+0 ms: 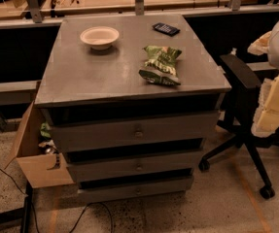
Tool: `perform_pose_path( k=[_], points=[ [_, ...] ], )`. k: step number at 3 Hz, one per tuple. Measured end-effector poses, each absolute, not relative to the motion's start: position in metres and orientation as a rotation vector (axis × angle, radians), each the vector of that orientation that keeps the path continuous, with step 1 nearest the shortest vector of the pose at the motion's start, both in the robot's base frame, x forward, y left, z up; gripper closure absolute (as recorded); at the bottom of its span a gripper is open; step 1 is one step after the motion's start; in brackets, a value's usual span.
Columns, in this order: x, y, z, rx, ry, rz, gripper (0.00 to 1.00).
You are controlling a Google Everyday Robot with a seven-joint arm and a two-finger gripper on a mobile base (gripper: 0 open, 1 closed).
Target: Place green jalapeno chip bag into paper bowl
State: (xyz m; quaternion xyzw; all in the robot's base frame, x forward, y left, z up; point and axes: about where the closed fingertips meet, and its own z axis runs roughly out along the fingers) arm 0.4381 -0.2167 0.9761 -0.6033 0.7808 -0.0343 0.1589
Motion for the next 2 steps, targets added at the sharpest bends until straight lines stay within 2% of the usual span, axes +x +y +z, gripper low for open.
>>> perform_pose_path(
  k=[2],
  points=[
    [0.451, -0.218, 0.974, -1.611, 2.186, -0.034, 0.0]
  ],
)
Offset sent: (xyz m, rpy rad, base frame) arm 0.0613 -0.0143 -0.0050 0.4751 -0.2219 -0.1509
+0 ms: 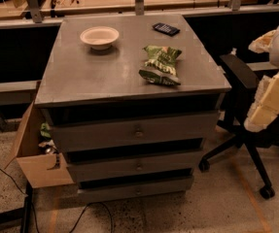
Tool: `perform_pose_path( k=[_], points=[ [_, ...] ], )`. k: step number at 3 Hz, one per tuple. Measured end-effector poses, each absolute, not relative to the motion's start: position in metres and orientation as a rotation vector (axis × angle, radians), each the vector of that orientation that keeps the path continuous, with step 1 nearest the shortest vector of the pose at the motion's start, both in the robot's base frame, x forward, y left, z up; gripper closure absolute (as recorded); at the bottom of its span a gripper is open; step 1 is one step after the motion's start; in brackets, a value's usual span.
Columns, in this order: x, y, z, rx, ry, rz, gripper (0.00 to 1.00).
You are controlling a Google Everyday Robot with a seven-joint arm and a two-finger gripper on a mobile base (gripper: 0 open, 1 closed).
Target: Place green jalapeno chip bag into paper bowl
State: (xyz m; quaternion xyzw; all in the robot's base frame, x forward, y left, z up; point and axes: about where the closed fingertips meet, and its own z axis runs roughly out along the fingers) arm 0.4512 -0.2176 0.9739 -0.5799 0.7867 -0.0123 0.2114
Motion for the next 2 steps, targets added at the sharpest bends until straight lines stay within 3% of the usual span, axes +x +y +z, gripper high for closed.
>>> perform_pose_path(
  k=[2],
  points=[
    [0.528, -0.202, 0.952, -1.221, 1.998, 0.234, 0.0]
  ],
)
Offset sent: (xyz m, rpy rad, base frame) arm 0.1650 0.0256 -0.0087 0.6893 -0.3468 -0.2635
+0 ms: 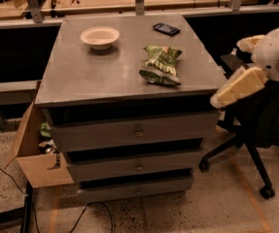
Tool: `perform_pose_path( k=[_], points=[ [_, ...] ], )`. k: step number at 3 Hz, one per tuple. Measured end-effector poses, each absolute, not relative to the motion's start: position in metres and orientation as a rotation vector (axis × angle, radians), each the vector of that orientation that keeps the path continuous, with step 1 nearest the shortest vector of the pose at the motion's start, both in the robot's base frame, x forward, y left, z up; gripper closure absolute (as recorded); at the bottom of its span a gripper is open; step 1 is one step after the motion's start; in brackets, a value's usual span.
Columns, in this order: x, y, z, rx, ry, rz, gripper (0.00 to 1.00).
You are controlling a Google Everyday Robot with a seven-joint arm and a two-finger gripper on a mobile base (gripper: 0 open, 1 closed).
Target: Place green jalapeno chip bag into paper bowl
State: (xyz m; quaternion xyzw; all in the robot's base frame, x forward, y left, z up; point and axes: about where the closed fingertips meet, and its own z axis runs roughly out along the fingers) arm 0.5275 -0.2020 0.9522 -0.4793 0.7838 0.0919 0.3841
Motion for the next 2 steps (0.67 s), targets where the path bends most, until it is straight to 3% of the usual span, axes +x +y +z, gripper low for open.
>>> perform_pose_path(
  k=[2],
  points=[
    [0.615, -0.164, 0.96, -0.924, 1.919, 0.249, 0.0]
  ],
)
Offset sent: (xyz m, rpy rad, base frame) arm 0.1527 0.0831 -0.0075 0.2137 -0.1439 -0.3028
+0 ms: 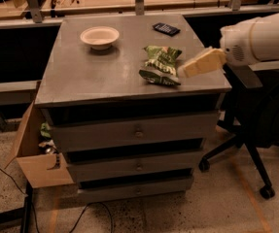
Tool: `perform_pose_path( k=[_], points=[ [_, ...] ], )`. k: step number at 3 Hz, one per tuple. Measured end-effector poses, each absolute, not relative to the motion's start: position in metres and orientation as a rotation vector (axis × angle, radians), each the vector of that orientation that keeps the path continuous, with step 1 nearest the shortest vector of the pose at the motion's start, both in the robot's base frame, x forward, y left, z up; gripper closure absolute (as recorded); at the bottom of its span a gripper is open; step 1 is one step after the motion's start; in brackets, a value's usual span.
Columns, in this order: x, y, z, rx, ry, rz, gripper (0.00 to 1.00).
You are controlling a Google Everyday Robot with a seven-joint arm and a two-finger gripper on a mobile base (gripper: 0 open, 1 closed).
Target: Place green jalapeno chip bag into paper bowl
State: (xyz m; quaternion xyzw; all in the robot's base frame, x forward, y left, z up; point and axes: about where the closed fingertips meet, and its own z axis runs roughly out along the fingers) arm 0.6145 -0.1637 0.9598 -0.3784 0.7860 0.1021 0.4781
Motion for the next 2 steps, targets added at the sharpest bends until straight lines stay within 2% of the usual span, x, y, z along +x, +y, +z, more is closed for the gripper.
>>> perform_pose_path(
  k=[1, 2],
  points=[
    [0.659, -0.136, 0.951, -0.869, 1.957, 0.205, 0.0],
    [0.668, -0.115, 0.949, -0.827, 1.988, 0.234, 0.0]
  ],
)
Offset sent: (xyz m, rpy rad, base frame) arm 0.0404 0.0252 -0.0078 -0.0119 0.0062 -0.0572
